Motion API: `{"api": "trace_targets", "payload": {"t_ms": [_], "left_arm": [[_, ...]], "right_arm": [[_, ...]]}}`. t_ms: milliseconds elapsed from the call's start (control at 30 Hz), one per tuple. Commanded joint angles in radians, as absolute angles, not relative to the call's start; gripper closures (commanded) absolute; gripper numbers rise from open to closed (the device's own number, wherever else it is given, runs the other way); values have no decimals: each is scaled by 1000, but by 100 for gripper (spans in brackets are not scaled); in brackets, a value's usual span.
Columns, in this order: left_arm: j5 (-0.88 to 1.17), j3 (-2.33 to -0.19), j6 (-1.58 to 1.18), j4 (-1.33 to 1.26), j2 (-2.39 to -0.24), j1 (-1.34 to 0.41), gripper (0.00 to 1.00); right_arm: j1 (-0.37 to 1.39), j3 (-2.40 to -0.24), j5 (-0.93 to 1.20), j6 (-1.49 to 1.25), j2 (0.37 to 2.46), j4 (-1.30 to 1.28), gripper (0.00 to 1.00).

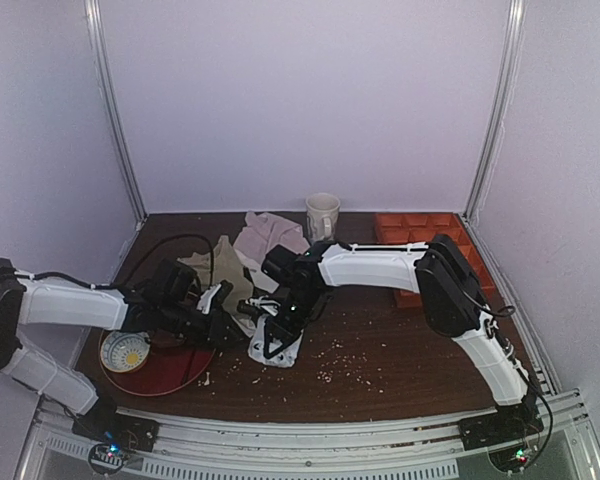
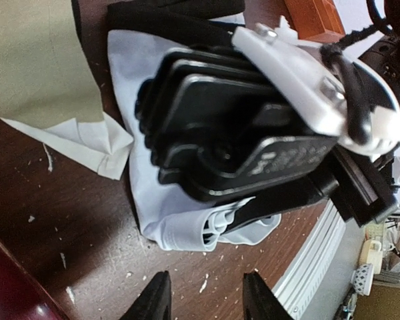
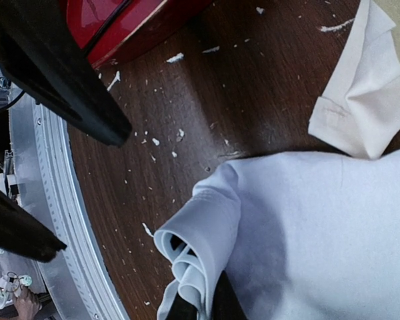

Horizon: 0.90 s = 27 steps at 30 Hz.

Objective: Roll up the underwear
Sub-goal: Roll the underwear at the center of the board.

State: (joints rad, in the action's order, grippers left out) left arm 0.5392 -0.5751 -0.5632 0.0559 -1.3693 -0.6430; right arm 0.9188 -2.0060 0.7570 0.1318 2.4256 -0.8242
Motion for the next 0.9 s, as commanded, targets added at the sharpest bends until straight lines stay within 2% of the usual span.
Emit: {"api": "trace_targets", "payload": {"t_ms": [0,367,867], "left_arm": [[521,-559,-450,-37,-1390,-650,48],[590,-470,-444,-371,-1504,-663,48],[613,-488,-391,-485,-1609,-664,45]], "right_arm": [[909,-2022,770,127,2450,-854,100],[896,-2026,783,118,2451,-856,100],[891,-2054,790,95,2469,-866,100]]}}
